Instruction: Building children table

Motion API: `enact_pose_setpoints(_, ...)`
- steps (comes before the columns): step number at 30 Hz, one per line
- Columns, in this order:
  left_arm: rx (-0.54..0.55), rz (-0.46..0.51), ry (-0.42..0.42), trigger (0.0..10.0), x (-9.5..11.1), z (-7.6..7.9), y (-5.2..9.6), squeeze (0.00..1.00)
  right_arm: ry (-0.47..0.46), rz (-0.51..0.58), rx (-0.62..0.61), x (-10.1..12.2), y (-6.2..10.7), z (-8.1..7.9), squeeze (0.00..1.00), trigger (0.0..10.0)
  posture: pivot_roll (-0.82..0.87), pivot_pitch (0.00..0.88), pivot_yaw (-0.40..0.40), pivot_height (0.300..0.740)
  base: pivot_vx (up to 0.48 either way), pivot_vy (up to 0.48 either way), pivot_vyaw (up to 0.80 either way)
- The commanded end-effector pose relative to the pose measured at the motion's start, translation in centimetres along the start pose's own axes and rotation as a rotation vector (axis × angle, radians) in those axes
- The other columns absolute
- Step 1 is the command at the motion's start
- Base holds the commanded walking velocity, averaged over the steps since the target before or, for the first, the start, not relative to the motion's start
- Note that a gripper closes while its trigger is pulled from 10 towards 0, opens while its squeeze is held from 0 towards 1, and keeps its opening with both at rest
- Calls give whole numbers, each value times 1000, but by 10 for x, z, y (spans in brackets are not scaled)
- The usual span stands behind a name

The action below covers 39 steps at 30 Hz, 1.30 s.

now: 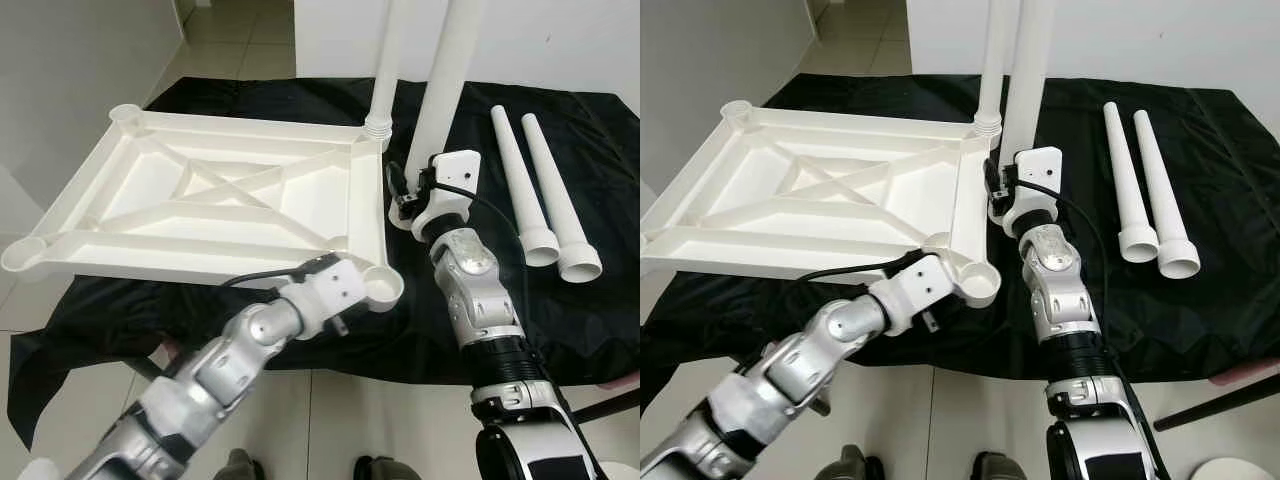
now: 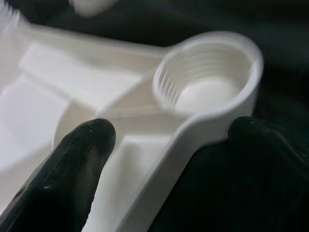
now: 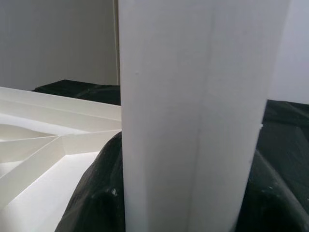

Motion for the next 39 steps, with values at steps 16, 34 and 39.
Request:
enact_pose_setpoints(16, 40, 129, 51, 10000, 37, -9, -6, 0, -7, 41, 44, 6, 5, -9, 0, 10000, -56, 135, 44, 740, 0, 0, 0)
enact_pose_setpoints(34, 204, 145, 260, 10000, 25, -58, 53, 0, -82, 97, 125, 7, 33, -26, 0, 10000, -28, 139, 20, 740, 0, 0, 0)
enact_pose_setpoints(39, 236, 129, 253, 10000, 20, -62, 59, 0, -106, 107, 150, 8, 40, -32, 0, 10000, -26, 140, 18, 740, 0, 0, 0)
Point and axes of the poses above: a point about 5 cm out from each wrist's last joint towards the gripper, its own y axis pointing back from the gripper into the wrist, its own x axis along the axis of the wrist's last joint, z = x × y, the point moved 5 cm from there along -y, pointing out of the wrist towards the gripper, and after that the axes turned 14 degrees about y, right-handed, at the moved point
